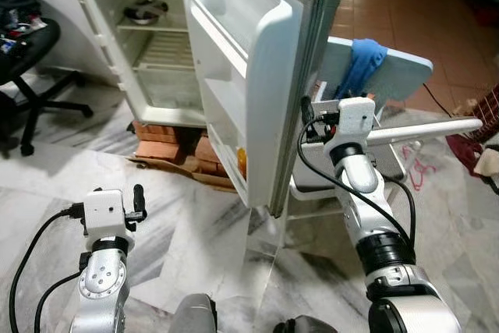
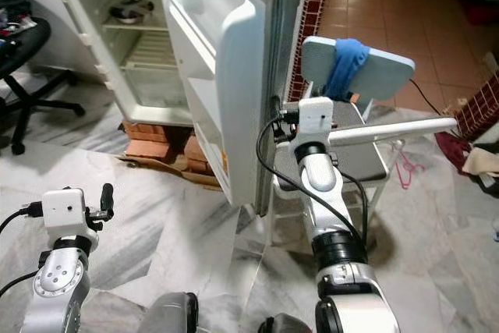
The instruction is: Restocking fridge
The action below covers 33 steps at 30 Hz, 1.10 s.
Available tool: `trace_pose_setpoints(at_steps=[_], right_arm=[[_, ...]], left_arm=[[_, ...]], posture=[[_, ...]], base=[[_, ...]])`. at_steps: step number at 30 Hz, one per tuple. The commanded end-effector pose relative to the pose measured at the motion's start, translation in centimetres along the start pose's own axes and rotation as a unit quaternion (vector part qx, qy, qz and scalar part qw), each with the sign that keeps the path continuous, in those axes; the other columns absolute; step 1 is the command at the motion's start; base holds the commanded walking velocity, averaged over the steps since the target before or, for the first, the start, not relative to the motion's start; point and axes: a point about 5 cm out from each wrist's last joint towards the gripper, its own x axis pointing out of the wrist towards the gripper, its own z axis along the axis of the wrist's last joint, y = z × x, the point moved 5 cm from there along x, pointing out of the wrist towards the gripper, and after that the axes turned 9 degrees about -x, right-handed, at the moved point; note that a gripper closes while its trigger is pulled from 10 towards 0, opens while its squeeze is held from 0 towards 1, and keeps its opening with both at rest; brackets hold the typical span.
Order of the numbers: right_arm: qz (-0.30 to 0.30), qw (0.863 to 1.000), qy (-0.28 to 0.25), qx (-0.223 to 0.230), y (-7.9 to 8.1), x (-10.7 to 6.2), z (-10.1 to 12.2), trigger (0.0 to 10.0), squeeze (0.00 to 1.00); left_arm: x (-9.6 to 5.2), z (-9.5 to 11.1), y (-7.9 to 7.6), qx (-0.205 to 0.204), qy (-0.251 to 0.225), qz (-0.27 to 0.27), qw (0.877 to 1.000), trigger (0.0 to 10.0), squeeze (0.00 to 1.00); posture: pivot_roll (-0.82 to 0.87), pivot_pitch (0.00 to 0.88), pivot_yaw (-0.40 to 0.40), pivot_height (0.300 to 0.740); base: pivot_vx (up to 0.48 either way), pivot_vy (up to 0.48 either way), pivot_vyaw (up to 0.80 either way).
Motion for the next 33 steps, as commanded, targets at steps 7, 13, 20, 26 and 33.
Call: trace_pose_setpoints(at_steps=[7, 13, 20, 26, 33], right_arm=[[0.048, 0.996, -0.021, 0.076, 3.3, 2.3, 2.4, 10.0, 0.0], [0.158, 0.972, -0.031, 0.173, 8.3, 3.7, 5.0, 10.0, 0.0], [0.374, 0.88, -0.082, 0.282, 13.4, -0.4, 8.6, 10.0, 0.0], [0.268, 0.954, -0.003, 0.135, 10.3, -0.6, 1.2, 10.0, 0.0], [0.198, 0.973, 0.015, 0.114, 6.5, -2.4, -1.0, 10.0, 0.0]], left_arm=[[0.2, -0.1, 0.0, 0.005, 0.008, -0.007, 1.0, 10.0, 0.0], [0.2, 0.0, -0.2, 0.004, 0.006, -0.012, 1.0, 10.0, 0.0], [-0.3, -0.2, 0.0, 0.004, 0.008, -0.011, 1.0, 10.0, 0.0], [-0.4, -0.4, -0.2, 0.0, 0.013, -0.019, 1.0, 10.0, 0.0], [-0.2, -0.4, -0.1, -0.005, 0.013, -0.022, 1.0, 10.0, 0.0]], posture=[[0.15, 0.06, 0.006, 0.74], [0.18, 0.057, -0.003, 0.74], [0.18, 0.064, -0.01, 0.74], [0.16, 0.07, -0.004, 0.74], [0.15, 0.075, -0.003, 0.74]], base=[[0.0, 0.0, 0.0], [0.0, 0.0, 0.0], [0.0, 0.0, 0.0], [0.0, 0.0, 0.0], [0.0, 0.0, 0.0]])
